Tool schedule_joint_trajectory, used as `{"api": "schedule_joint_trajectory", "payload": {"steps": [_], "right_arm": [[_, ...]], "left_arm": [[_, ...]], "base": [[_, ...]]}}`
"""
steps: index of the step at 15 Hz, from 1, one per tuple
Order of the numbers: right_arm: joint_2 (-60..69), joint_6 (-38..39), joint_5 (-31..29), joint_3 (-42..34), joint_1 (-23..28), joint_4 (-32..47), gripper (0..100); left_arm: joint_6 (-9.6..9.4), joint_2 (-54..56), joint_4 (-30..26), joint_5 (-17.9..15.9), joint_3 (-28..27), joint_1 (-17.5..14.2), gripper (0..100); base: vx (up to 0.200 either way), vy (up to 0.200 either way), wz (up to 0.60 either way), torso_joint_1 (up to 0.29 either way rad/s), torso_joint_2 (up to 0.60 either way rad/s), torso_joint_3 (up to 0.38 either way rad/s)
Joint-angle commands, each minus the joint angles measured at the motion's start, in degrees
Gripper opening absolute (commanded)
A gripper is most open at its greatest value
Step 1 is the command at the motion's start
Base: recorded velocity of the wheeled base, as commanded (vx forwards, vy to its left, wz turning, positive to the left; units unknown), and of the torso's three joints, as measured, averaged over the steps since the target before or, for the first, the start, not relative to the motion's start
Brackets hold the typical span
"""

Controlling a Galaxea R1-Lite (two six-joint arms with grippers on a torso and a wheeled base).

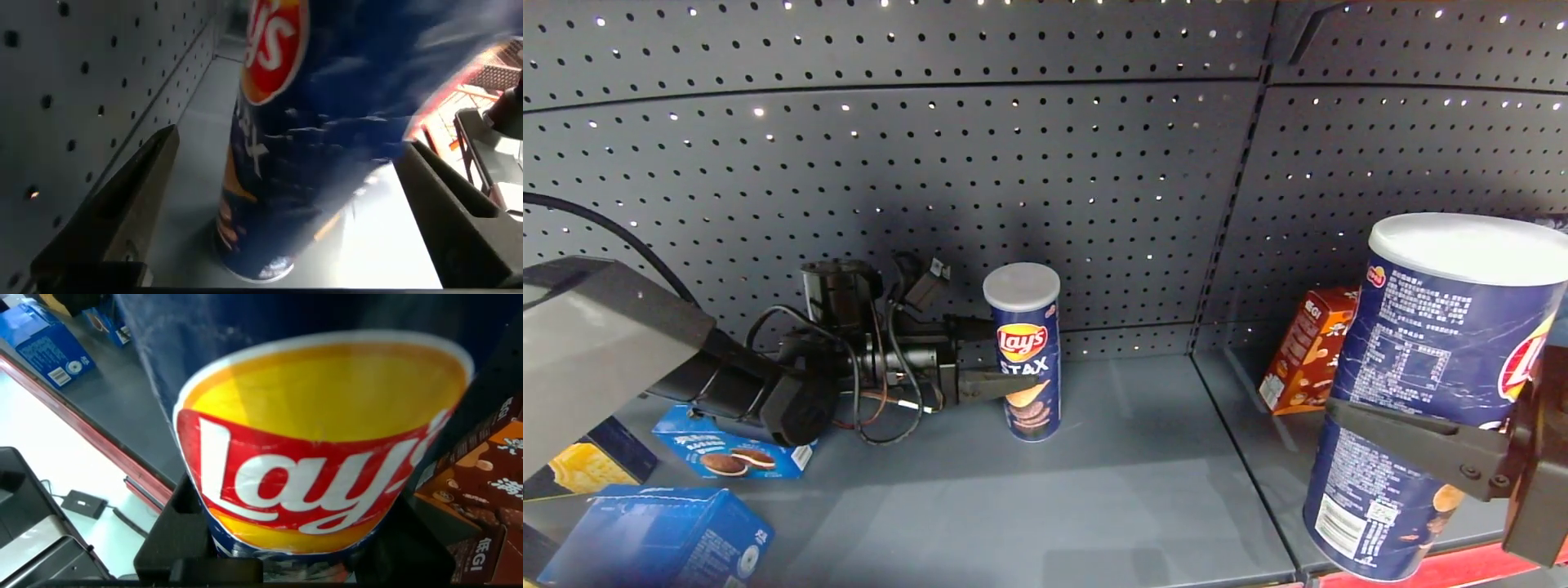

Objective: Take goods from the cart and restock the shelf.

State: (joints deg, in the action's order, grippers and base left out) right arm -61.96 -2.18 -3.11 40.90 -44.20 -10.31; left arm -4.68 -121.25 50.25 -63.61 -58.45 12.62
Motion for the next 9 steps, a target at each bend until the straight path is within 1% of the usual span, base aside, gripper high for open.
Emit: {"api": "schedule_joint_trajectory", "payload": {"steps": [1, 5, 7, 9], "right_arm": [[-0.1, 0.0, -0.1, 0.0, 0.0, -0.1, 0], [-0.1, 0.0, 0.0, -0.2, 0.0, 0.0, 0], [-0.1, 0.0, 0.1, -0.4, 0.0, 0.0, 0], [-0.2, 0.0, 0.1, -0.3, 0.0, 0.0, 0]], "left_arm": [[0.11, -1.6, 0.0, 0.0, -1.3, 0.4, 100], [0.37, -2.8, 0.0, 0.0, -2.9, 0.9, 100], [1.08, -3.0, 0.0, 0.1, -3.8, 1.4, 100], [1.34, -4.0, -0.1, 0.2, -5.6, 1.7, 100]], "base": [[0.0, 0.0, 0.0, 0.0, 0.0, 0.0], [0.0, 0.0, 0.0, 0.0, 0.0, 0.0], [0.0, 0.0, 0.0, 0.0, 0.0, 0.0], [0.0, 0.0, 0.0, 0.0, 0.0, 0.0]]}}
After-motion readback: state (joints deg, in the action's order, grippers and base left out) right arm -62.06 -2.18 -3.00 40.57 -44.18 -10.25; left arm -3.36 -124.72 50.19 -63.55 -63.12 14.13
